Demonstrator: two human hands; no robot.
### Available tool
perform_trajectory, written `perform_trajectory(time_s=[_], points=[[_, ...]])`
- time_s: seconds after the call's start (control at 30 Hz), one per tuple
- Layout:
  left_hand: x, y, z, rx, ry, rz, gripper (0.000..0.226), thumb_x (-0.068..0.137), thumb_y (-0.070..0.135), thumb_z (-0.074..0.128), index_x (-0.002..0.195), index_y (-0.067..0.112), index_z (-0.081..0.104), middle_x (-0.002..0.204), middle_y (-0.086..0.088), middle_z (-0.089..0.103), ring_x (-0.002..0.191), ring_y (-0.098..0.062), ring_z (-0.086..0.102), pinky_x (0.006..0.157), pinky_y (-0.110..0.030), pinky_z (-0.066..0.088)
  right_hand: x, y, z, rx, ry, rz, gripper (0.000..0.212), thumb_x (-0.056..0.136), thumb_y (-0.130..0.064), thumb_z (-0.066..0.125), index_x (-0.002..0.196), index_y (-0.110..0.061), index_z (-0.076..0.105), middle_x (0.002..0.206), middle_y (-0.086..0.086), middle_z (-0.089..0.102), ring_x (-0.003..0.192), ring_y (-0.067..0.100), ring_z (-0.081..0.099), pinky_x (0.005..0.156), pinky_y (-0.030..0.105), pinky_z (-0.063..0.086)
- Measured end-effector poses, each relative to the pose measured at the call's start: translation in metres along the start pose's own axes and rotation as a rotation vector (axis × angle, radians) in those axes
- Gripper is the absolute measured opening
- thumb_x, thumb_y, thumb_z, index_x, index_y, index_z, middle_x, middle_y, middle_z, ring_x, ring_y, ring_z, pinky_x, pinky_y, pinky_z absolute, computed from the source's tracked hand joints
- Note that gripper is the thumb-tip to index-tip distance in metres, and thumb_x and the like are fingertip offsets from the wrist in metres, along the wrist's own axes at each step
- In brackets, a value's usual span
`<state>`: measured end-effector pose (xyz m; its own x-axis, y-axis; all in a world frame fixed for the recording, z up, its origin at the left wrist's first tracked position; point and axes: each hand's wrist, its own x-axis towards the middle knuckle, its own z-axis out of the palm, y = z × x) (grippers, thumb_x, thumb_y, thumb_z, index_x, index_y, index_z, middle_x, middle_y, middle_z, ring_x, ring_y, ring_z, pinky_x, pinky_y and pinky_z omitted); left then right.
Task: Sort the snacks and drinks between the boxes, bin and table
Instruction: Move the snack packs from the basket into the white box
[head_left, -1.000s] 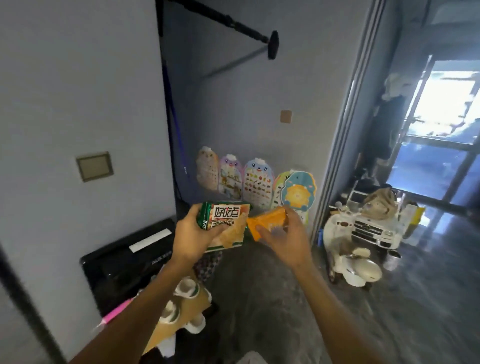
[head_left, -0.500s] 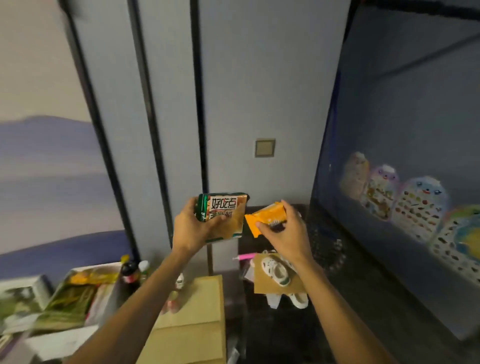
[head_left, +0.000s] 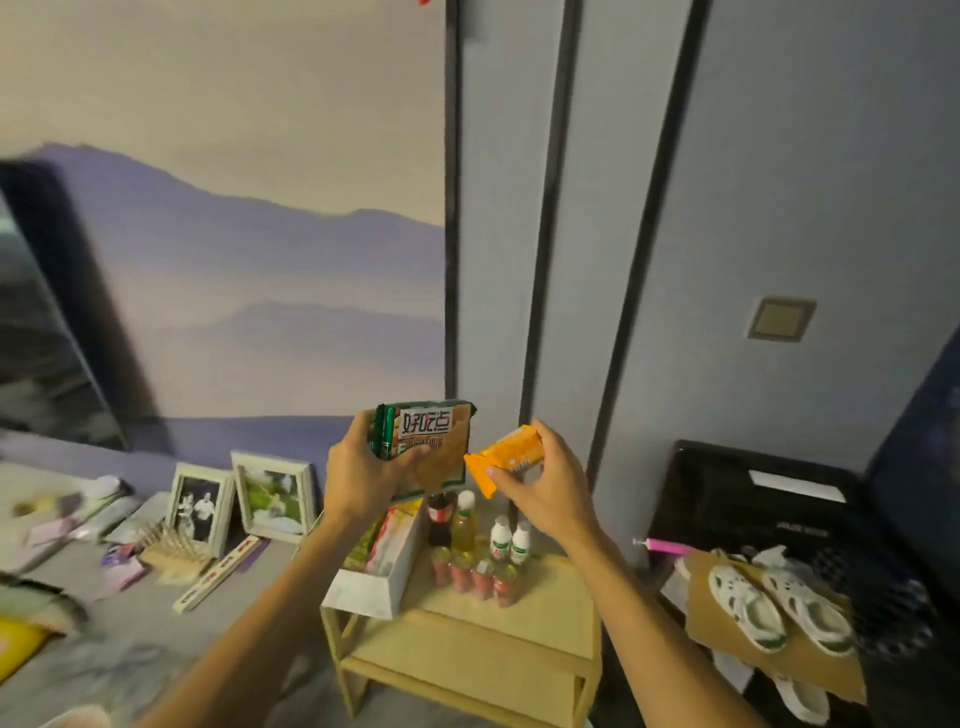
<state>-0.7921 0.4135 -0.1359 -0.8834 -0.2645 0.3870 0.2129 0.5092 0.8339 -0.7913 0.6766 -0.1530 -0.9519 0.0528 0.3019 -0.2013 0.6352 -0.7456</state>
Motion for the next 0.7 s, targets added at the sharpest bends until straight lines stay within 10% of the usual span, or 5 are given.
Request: perform_trajectory(time_s=[0.2, 0.7], points=[[0.031, -0.074, -0.052, 0.093, 0.048, -0.063, 0.066, 0.077, 0.047, 0.092, 0.13, 0.024, 0.059, 0.104, 0.015, 0.07, 0.084, 0.004, 0.065, 0.066, -0.021, 0.056, 0.034, -0.036, 0.09, -0.038, -0.099, -0.025, 0.099, 0.083, -0.063, 0.084, 0.163, -0.027, 0.036, 0.162, -0.005, 0.047, 0.144, 0.018, 0.048, 0.105, 0.028, 0.042], [0.089, -0.221, -0.059, 0.191, -0.035, -0.304, 0.064, 0.075, 0.044, 0.094, 0.125, 0.026, 0.059, 0.098, 0.014, 0.068, 0.076, 0.006, 0.062, 0.054, -0.01, 0.047, 0.1, -0.01, 0.263, -0.139, -0.376, 0.087, 0.105, 0.08, -0.07, 0.081, 0.165, -0.033, 0.032, 0.166, -0.004, 0.043, 0.149, 0.023, 0.045, 0.116, 0.046, 0.047]])
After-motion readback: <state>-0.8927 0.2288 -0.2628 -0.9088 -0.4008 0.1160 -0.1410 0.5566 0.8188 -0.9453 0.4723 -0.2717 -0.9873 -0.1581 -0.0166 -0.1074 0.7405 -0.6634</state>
